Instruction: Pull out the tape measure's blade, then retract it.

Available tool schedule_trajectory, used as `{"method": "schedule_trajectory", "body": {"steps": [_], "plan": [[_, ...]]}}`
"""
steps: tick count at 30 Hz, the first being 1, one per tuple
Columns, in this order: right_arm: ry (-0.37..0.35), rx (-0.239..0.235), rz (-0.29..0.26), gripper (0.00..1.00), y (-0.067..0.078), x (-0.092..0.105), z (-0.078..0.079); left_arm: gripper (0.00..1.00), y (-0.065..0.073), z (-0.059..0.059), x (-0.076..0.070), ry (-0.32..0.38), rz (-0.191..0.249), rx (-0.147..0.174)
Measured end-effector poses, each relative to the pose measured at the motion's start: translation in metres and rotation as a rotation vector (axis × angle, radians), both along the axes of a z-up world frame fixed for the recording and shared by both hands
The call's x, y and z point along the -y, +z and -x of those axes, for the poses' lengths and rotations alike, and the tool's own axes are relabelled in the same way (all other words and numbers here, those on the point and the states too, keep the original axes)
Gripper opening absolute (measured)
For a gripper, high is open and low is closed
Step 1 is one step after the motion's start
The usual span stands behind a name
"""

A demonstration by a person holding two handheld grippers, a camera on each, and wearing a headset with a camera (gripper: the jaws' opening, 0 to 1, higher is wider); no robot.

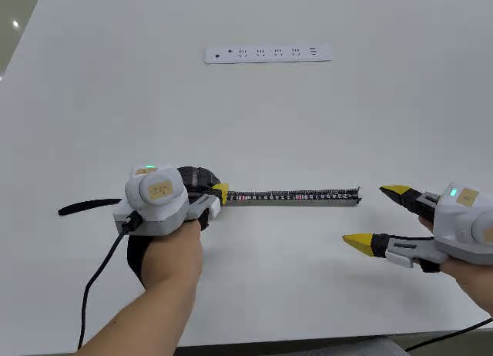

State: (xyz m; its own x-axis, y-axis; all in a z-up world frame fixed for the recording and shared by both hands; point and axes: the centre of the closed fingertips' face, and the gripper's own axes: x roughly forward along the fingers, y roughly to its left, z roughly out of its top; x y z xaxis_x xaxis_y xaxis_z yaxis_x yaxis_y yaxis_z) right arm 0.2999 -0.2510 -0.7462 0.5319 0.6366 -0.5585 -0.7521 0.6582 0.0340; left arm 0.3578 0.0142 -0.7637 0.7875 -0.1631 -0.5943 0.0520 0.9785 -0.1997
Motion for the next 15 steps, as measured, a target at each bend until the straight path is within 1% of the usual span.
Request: {"method": "schedule_trajectory", "body": {"steps": [5, 7, 8, 11, 13, 15], "plan": [[0.002, 0.001, 0.002, 0.64, 0.000, 0.000, -0.002, 0.62, 0.000, 0.000, 0.000, 0.002, -0.001, -0.001], [0.006, 0.002, 0.004, 0.61, 0.000, 0.000, -0.004, 0.62, -0.001, 0.000, -0.001, 0.004, -0.004, -0.002], [0.048, 0.010, 0.037, 0.59, -0.007, 0.004, -0.019, 0.62, -0.003, 0.000, -0.003, 0.009, 0.001, -0.006], [0.063, 0.001, 0.045, 0.55, -0.009, 0.004, -0.022, 0.62, -0.003, -0.001, -0.003, 0.007, 0.002, -0.004], [0.082, 0.002, 0.065, 0.52, -0.013, 0.005, -0.024, 0.62, -0.003, -0.001, -0.003, 0.005, 0.005, -0.002], [0.085, -0.001, 0.064, 0.48, -0.014, 0.005, -0.027, 0.62, -0.003, -0.001, -0.003, 0.005, 0.004, -0.001]]}}
